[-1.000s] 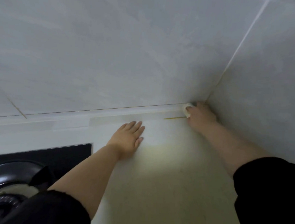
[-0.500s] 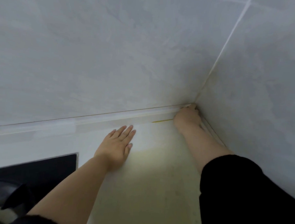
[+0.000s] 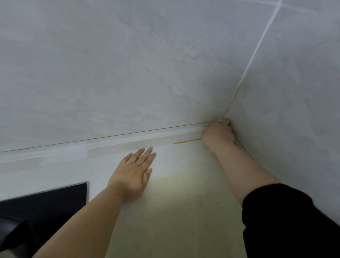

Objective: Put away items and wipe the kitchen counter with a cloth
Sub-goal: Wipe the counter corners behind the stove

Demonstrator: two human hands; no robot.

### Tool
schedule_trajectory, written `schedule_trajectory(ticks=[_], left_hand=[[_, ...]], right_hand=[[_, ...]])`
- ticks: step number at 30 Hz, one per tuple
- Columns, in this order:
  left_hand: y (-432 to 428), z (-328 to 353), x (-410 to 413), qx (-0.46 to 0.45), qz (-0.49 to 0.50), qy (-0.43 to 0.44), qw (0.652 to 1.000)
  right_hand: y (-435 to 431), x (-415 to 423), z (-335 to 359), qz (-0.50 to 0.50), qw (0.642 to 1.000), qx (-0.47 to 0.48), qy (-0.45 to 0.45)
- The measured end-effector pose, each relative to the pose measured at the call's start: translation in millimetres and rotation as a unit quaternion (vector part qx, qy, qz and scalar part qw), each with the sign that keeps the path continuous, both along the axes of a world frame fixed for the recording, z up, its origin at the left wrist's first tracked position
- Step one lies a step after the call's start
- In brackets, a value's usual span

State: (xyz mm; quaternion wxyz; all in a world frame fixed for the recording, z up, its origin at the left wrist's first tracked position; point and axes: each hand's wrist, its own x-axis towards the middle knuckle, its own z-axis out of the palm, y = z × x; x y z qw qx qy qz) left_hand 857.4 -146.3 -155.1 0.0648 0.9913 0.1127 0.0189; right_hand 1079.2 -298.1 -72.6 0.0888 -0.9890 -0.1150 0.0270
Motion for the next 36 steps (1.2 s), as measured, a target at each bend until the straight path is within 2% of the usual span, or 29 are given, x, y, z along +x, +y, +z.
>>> schedule_trajectory(ticks=[2, 6, 8, 11, 13, 16, 20, 24, 28, 30, 32, 36], left_hand=[[0.3, -0.2, 0.4, -0.007, -0.002, -0.011, 1.000], [1.6, -2.5, 0.6, -0.014, -0.003, -0.017, 1.000], [1.1, -1.4, 1.0, -0.019, 0.001, -0.016, 1.000], [0.5, -1.2, 1.3, -0.008, 0.007, -0.006, 1.000], [1.4, -1.1, 1.9, -0.001, 0.009, -0.001, 1.000], [-0.2, 0.3, 1.9, 0.000, 0.009, -0.002, 1.000], [-2.0, 3.3, 1.5, 0.005, 0.012, 0.003, 1.000], [-0.2, 0.4, 1.2, -0.006, 0.009, 0.001, 1.000], [0.6, -1.1, 1.2, -0.009, 0.003, -0.005, 1.000], [1.2, -1.4, 0.7, -0.004, 0.000, -0.002, 1.000], [1.6, -1.6, 1.1, -0.007, 0.000, -0.011, 1.000], [0.5, -2.4, 1.5, -0.004, -0.001, -0.018, 1.000]], right_hand=[[11.3, 1.5, 1.9, -0.014, 1.000, -0.004, 0.007], [15.4, 3.2, 5.9, -0.045, 0.996, 0.062, 0.043], [15.2, -8.8, 3.5, -0.006, 0.997, 0.071, 0.044], [11.9, -34.9, 0.3, 0.103, 0.991, 0.065, 0.046], [3.9, -40.7, 6.1, 0.124, 0.990, 0.058, 0.034], [-7.5, -20.3, 15.5, 0.088, 0.994, -0.052, -0.032], [2.2, -2.8, 14.5, 0.042, 0.978, -0.205, -0.026], [13.3, -7.8, 21.4, 0.083, 0.954, -0.286, -0.035], [-22.5, -26.9, 19.1, 0.110, 0.933, -0.342, -0.027], [-42.9, -38.4, 14.6, 0.091, 0.948, -0.305, -0.011], [-49.2, -38.1, 21.5, 0.069, 0.973, -0.219, -0.009], [-28.7, -12.6, 30.3, 0.088, 0.988, -0.116, -0.042]])
